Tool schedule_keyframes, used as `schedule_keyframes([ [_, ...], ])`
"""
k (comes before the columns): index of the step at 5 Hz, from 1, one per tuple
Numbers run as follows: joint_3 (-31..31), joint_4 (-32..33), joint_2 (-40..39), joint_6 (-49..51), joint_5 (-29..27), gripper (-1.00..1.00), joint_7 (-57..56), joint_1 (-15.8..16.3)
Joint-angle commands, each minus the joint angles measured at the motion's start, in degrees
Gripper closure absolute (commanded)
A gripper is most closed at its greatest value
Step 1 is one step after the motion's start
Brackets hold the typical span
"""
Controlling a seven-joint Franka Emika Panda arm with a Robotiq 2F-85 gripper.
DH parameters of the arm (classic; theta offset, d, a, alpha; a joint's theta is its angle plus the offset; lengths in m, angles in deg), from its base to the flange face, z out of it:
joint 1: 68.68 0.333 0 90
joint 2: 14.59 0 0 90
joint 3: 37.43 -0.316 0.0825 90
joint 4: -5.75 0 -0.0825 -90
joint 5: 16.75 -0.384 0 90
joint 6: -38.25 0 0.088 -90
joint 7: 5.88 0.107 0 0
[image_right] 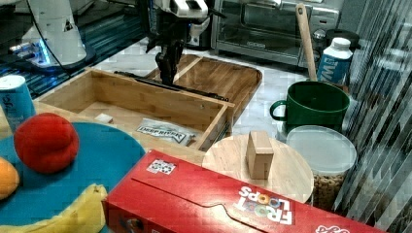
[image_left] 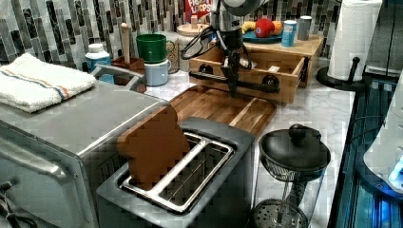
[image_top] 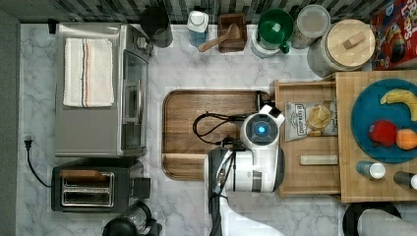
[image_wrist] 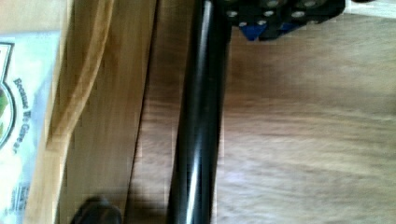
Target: Close the drawer.
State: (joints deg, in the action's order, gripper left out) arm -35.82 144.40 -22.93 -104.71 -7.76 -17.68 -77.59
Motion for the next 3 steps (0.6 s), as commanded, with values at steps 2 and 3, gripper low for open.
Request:
schedule_keyframes([
  [2,7.58,-14.07,-5.09,-4.83,-5.44,1.00,-17.05,-11.34],
  [3,8.36,-18.46,-8.74,-6.17,-7.40,1.00,-22.92,-14.45],
])
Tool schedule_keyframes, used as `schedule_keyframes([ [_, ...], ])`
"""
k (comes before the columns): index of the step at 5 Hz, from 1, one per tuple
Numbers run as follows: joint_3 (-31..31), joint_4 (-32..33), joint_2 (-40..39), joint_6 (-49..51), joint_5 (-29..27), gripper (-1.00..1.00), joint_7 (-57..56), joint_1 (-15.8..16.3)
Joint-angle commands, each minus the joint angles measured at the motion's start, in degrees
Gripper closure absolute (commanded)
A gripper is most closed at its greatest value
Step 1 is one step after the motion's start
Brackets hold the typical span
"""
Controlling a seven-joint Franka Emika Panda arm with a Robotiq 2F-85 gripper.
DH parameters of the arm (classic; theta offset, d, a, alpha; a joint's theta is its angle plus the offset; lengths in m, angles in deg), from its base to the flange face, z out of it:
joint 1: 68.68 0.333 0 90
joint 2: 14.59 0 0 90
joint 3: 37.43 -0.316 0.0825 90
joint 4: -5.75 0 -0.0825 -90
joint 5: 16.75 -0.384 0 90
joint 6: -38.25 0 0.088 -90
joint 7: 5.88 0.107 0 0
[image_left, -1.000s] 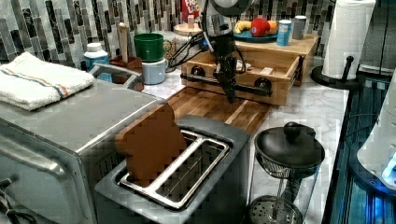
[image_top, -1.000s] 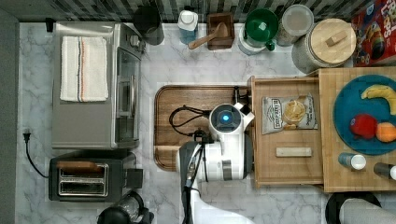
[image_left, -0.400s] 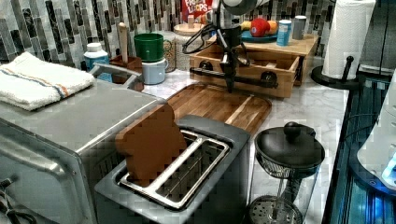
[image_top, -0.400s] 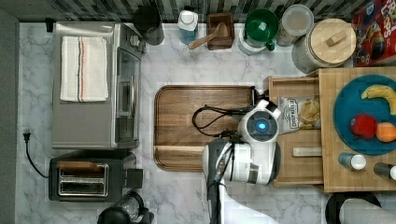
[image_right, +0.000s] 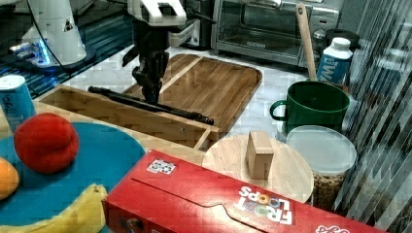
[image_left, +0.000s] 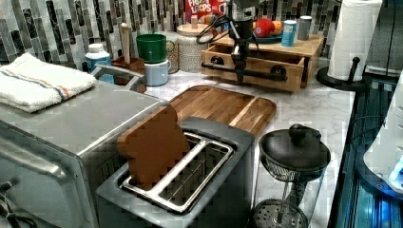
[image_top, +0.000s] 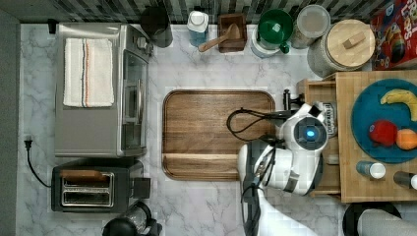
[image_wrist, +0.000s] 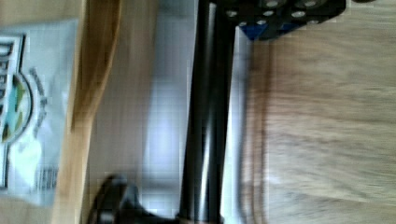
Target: Close the drawer.
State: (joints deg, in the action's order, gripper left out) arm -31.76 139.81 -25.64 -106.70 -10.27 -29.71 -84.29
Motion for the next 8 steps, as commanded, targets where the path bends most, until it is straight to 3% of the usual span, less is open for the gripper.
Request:
schedule_keyframes([
  [1,5.14,-16.75,-8.13,-6.62,-6.58,1.00,-15.81,-9.90],
  [3,8.79,-17.66,-4.89,-4.73,2.58,1.00,-12.35,-9.28],
  [4,8.13,-19.57,-5.48,-3.36,4.19,1.00,-12.25,-10.05],
  [5,8.23,-16.75,-3.49,-3.91,4.80,1.00,-9.45,-8.85],
  [8,8.13,-16.77,-3.48,-3.91,4.84,1.00,-9.44,-8.94],
])
